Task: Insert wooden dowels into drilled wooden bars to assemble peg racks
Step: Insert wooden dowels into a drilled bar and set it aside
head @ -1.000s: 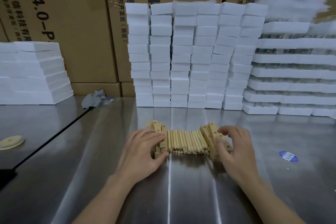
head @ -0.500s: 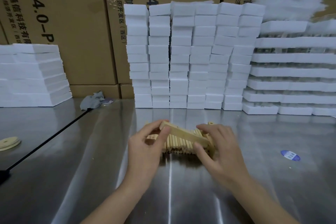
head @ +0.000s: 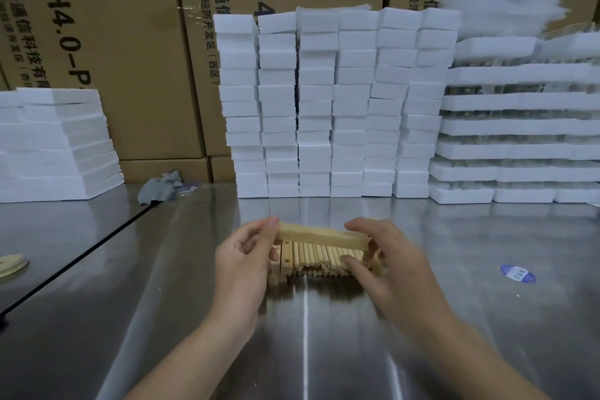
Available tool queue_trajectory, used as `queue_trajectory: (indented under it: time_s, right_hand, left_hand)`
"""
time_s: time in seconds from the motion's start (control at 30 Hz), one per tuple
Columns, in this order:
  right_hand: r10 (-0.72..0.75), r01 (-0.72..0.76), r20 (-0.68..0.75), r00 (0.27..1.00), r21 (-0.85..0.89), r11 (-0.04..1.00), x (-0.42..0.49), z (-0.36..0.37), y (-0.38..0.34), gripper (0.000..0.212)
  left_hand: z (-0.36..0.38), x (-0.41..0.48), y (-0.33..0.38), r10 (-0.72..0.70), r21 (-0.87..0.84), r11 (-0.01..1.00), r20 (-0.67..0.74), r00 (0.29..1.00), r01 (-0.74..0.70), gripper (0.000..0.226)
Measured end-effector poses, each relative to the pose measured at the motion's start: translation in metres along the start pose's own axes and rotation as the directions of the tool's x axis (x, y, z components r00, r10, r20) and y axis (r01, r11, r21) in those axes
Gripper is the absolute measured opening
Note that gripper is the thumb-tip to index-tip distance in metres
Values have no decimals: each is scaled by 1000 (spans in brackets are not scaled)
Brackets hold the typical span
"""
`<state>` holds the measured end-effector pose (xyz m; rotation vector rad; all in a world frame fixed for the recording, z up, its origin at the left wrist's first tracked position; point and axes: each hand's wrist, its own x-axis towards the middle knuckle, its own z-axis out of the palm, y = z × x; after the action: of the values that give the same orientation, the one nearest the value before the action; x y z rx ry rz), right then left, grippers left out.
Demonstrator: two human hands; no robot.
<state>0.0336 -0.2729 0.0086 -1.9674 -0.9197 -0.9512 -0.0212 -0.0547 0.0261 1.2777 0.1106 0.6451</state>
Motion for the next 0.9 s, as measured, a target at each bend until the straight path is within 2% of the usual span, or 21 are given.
queue_trajectory:
  time_s: [0.17,0.3,0.4,0.5,0.63,0.7,0.77,0.83,0.9]
  right_hand:
    - [180,-171,-32,983,194,966,3,0,-3,16]
    - [359,-334,-7,933,348,876,3,1,-5,9]
    - [441,-405,35,897,466,786,5,1,-6,18]
    - [464,-432,65,884,493,755,7,0,-10,26]
    - [461,-430,65,885,497,754,7,-2,-14,35]
    - [468,-429,53,882,503,750,7,-2,-15,38]
    - [456,-424,59,888,489,762,6,0,-15,51]
    - [405,-411,112,908,436,801,2,3,-18,62]
    - [304,-360,204,931,370,856,-5,8,-23,65]
  left_hand:
    - [0,1,3,15,33,999,57,998,-17,36]
    - [0,0,4,66,75,994,136,988,-76,21]
    - [1,0,3,87,57,994,156,984,-97,23]
    - [2,-1,4,97,50,993,166,981,-107,35]
    - [-1,0,3,91,57,993,174,981,-102,36]
    - [-3,0,6,56,36,997,195,979,-64,40]
    - [-2,-1,8,4,-15,1000,240,971,-1,46]
    - [0,-3,9,-22,-55,998,285,958,39,42]
    - [2,-5,10,-51,-48,996,318,947,70,40]
